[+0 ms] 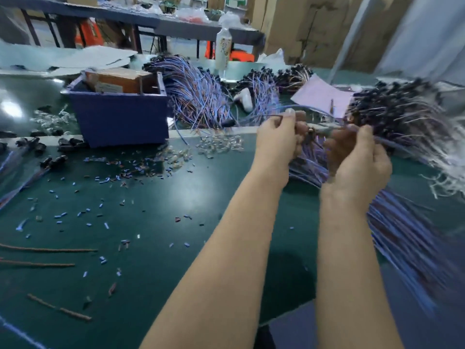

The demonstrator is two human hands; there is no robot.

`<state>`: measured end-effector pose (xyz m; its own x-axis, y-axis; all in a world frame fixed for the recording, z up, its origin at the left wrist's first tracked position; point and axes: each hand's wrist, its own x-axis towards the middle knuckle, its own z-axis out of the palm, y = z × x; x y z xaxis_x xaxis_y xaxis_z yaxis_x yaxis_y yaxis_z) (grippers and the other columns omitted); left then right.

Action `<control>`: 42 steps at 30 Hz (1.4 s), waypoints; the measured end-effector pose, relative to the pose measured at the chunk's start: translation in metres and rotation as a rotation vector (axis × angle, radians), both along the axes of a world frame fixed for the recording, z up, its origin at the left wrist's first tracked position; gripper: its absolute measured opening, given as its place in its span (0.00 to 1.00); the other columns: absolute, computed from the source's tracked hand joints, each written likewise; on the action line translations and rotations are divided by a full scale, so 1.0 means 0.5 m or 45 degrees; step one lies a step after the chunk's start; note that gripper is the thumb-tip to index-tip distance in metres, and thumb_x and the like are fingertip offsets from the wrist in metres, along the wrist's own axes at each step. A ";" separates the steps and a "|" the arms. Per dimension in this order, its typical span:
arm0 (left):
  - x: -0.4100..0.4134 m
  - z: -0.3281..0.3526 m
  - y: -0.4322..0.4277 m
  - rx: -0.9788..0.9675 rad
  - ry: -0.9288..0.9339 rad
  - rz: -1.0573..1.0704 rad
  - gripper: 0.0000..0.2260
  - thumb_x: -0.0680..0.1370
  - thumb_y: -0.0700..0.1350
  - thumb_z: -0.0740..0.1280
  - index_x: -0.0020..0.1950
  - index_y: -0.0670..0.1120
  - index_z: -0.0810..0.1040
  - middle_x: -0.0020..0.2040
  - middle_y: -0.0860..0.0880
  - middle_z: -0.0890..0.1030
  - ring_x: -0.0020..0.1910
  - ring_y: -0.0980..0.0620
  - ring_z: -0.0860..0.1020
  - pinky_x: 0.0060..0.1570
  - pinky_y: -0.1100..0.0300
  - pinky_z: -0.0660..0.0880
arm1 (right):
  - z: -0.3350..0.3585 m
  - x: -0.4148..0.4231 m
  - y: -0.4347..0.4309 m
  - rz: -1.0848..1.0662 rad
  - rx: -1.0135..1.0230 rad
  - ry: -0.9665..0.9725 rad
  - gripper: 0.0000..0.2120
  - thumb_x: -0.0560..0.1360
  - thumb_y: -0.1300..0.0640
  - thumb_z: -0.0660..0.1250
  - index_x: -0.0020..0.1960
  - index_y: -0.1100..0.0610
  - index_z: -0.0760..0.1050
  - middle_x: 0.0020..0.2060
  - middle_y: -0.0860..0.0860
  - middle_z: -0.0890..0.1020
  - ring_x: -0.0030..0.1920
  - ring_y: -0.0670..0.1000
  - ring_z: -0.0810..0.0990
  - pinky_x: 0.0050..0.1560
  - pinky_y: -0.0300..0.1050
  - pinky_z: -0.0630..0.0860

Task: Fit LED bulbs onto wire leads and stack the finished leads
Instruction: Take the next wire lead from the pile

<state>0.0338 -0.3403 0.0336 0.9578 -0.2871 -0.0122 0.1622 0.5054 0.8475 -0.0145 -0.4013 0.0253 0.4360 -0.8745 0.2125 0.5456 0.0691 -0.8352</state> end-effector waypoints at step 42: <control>0.023 -0.047 0.564 -0.019 0.170 1.545 0.04 0.78 0.38 0.57 0.48 0.44 0.71 0.46 0.44 0.76 0.39 0.51 0.71 0.41 0.59 0.69 | -0.106 0.140 0.585 1.355 -1.438 0.781 0.08 0.75 0.59 0.64 0.40 0.47 0.71 0.38 0.48 0.78 0.37 0.48 0.71 0.37 0.38 0.68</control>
<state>0.0453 -0.0584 0.0100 0.5957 0.7918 -0.1351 -0.3365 0.3987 0.8531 0.0555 -0.1086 -0.0278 0.9476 0.3113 0.0718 0.2484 -0.5767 -0.7783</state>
